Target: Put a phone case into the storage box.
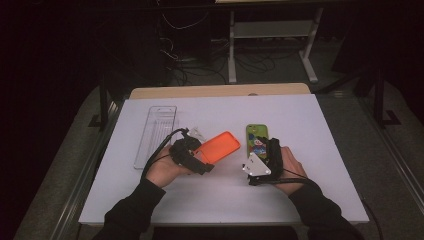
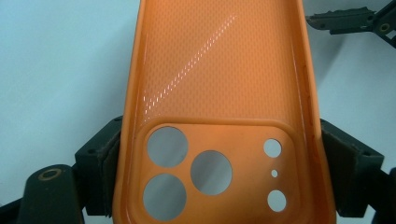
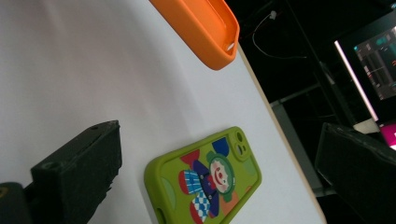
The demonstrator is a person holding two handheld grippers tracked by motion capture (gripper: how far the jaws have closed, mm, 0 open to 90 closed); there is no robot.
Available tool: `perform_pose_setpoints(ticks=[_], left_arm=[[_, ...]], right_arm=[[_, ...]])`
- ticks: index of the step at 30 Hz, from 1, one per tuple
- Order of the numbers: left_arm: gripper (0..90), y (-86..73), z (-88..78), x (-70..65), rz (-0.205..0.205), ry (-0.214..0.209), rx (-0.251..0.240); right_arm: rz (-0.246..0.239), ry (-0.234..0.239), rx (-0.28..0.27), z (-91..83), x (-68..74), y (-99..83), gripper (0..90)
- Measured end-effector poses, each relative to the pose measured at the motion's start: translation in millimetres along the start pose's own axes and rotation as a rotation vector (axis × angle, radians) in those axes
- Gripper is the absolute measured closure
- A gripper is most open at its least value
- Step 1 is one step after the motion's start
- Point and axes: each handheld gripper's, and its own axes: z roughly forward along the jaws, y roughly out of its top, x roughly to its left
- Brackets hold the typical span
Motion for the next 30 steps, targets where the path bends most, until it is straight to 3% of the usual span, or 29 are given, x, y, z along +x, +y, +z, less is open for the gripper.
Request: perform_pose_setpoints(ticks=[2, 9, 11, 17, 18, 20, 21, 22, 23, 30], left_arm=[[16.0, 0.0, 0.3, -1.0, -0.013, -0.002, -0.007], [16.0, 0.0, 0.8, -1.4, -0.012, 0.002, -0.015], [16.0, -0.3, 1.1, -2.3, -0.028, -0.001, -0.018], [16.0, -0.1, -0.5, -0.5, -0.001, 0.001, 0.002], [16.0, -0.1, -0.4, -0.5, 0.0, 0.0, 0.003], [16.0, 0.1, -0.9, 0.2, 0.014, 0.001, 0.013], [16.0, 0.1, -0.6, -0.1, 0.007, -0.005, 0.012], [16.0, 0.1, -0.6, -0.1, 0.007, -0.005, 0.012], [16.0, 0.2, -0.9, 0.2, 0.007, -0.003, 0.013], [16.0, 1.0, -1.5, 0.1, 0.005, -0.01, 0.018]], right_arm=[[-0.051, -0.023, -0.006, 0.4, 1.2, 0.7, 0.0], [-0.133, -0.059, -0.014, 1.1, 3.8, 1.6, 0.0], [-0.179, -0.075, -0.016, 1.4, 3.7, 1.8, 0.0], [-0.22, -0.102, -0.019, 1.7, 6.9, 2.4, 0.0], [-0.263, -0.122, -0.029, 2.6, 6.8, 2.7, 0.0], [-0.27, -0.131, -0.031, 2.7, 8.0, 3.1, 0.0], [-0.302, -0.15, -0.039, 2.9, 8.6, 4.1, 0.0], [-0.302, -0.15, -0.039, 2.9, 8.6, 4.1, 0.0], [-0.334, -0.145, -0.026, 3.3, 11.6, 3.9, 0.0], [-0.412, -0.183, -0.048, 5.4, 15.2, 6.3, 0.0]])
